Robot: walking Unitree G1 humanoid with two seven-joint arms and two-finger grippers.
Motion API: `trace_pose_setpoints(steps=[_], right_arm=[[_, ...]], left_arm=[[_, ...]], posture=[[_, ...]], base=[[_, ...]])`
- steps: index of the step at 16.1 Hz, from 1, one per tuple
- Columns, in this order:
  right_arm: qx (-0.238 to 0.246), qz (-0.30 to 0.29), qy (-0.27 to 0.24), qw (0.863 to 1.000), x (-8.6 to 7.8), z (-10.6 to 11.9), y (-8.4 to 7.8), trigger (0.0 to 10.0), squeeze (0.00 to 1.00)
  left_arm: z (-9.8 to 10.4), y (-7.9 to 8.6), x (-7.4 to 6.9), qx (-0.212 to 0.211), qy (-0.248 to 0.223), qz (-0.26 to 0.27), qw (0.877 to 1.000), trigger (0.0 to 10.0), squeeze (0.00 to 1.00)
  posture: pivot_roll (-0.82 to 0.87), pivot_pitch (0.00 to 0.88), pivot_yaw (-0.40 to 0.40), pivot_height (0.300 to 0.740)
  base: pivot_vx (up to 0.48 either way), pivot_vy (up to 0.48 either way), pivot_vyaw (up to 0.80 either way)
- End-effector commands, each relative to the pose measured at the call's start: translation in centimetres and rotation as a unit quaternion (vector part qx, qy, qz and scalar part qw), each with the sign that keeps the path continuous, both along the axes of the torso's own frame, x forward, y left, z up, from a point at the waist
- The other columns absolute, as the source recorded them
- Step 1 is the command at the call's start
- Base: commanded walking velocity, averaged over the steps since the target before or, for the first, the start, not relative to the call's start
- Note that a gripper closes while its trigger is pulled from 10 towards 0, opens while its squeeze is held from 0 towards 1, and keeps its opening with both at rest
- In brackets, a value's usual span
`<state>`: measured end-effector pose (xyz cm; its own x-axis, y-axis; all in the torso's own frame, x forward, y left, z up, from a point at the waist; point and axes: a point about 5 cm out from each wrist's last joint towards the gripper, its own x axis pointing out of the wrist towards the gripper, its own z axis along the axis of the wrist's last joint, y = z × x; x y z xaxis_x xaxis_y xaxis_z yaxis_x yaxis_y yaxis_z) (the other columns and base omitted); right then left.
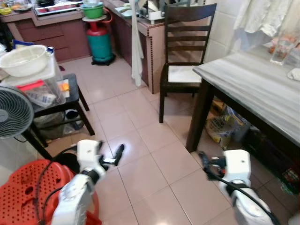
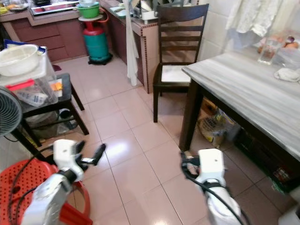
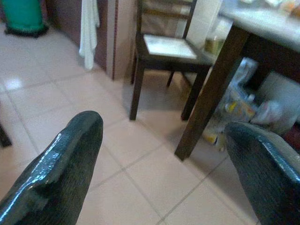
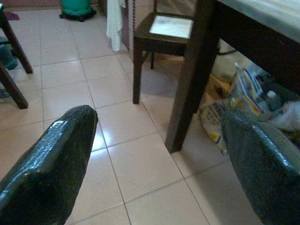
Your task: Setting the table
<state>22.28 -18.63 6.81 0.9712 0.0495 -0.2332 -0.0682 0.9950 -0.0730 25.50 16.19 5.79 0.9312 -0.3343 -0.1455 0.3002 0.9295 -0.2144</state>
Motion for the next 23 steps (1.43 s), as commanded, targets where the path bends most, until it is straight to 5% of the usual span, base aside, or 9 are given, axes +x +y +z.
trace_pose_setpoints(steps=[1,11,14,23], right_arm=[[0.01,0.015,-0.015,1.0,0.3,0.7,1.2,10.0,0.0],[0.02,0.007,-0.014,1.0,-0.1,0.6,1.6,10.0,0.0],[0.013,0.007,-0.014,1.0,-0.1,0.7,1.6,10.0,0.0],[0.026,-0.06,0.012,0.998,0.4,0.0,0.4,10.0,0.0]], left_arm=[[-0.1,1.5,-0.4,0.01,0.007,0.017,1.0,10.0,0.0],[-0.3,1.5,-0.1,0.022,0.029,0.016,0.999,10.0,0.0],[-0.9,2.1,-0.1,0.03,0.073,0.048,0.996,10.0,0.0],[-0.5,2.0,0.2,0.073,0.057,0.065,0.994,10.0,0.0]], posture=[[-0.2,0.0,0.081,0.74],[-0.21,0.0,0.097,0.74],[-0.2,0.0,0.094,0.74],[-0.19,0.0,0.09,0.74]], base=[[0.368,0.0,-0.76],[0.32,0.0,-0.74],[0.0,0.0,0.0],[0.0,0.0,0.0]])
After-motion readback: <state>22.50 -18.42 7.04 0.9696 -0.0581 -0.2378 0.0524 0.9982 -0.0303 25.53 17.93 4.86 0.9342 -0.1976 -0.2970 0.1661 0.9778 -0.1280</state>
